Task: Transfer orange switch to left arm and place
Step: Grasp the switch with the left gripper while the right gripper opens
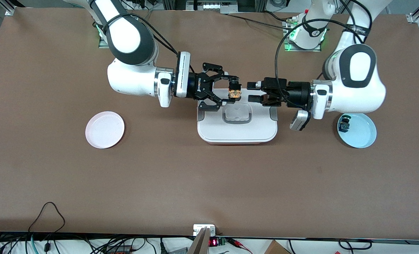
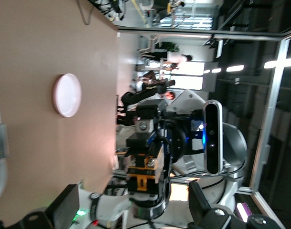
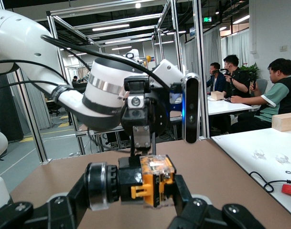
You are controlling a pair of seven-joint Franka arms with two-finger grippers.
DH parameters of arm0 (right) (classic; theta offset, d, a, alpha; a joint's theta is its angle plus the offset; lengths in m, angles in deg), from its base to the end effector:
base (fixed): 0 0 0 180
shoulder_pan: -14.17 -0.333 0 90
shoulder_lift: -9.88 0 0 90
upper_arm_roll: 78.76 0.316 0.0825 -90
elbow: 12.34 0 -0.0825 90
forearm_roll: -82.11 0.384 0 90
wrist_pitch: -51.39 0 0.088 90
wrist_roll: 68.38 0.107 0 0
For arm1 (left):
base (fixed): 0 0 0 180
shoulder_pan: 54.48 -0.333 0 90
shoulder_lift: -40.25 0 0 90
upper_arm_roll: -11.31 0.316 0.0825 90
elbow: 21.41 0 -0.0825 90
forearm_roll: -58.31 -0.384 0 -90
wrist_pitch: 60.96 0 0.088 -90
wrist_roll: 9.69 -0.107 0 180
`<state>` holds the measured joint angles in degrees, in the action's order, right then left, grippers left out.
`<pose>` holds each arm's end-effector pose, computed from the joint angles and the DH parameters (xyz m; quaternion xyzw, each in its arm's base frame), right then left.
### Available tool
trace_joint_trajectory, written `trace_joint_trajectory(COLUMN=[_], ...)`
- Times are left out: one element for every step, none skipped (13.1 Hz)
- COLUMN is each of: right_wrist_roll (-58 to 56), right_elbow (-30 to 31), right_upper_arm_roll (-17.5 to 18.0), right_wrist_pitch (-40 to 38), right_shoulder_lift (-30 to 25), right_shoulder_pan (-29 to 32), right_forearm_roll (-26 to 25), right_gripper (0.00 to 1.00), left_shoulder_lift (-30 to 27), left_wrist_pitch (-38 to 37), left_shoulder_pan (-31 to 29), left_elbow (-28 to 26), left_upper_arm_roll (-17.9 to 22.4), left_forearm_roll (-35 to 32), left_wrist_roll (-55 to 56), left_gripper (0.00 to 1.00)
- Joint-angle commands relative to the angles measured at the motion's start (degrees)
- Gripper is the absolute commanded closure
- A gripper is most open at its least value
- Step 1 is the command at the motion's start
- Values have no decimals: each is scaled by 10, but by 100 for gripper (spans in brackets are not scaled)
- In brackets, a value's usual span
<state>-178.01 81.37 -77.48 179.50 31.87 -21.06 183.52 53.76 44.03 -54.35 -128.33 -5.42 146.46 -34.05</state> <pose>0.5474 0.4390 0.4499 -0.5745 -0.4800 -0.4469 0.4897 0.5758 -0.2457 0.4495 0.7384 0.0052 -0.0556 0.6720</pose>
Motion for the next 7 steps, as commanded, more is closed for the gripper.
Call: trace_joint_trajectory(right_wrist_roll=[-11, -11, -10, -8, -4, -1, 0], right_elbow=[-13, -13, -13, -13, -13, -13, -13], right_upper_arm_roll=[-5, -5, -5, -5, -5, -5, -5], right_wrist_pitch=[21, 25, 27, 26, 26, 26, 26], right_shoulder_lift=[6, 6, 6, 6, 6, 6, 6], right_shoulder_pan=[-15, -17, -17, -17, -16, -15, -15], right_forearm_roll=[16, 16, 16, 16, 16, 16, 17], right_gripper=[100, 100, 100, 100, 100, 100, 100], left_shoulder_lift=[-8, -8, -1, 0, 0, -1, -1], left_wrist_pitch=[38, 39, 40, 39, 39, 38, 34], left_shoulder_pan=[0, 1, 6, 6, 6, 6, 5], left_elbow=[-16, -16, -15, -15, -14, -14, -15], left_upper_arm_roll=[-24, -25, -26, -26, -26, -26, -26], left_forearm_roll=[64, 71, 71, 71, 71, 71, 70], left_wrist_roll=[-18, -21, -24, -27, -28, -29, -32], left_gripper=[0, 0, 10, 40, 57, 69, 78])
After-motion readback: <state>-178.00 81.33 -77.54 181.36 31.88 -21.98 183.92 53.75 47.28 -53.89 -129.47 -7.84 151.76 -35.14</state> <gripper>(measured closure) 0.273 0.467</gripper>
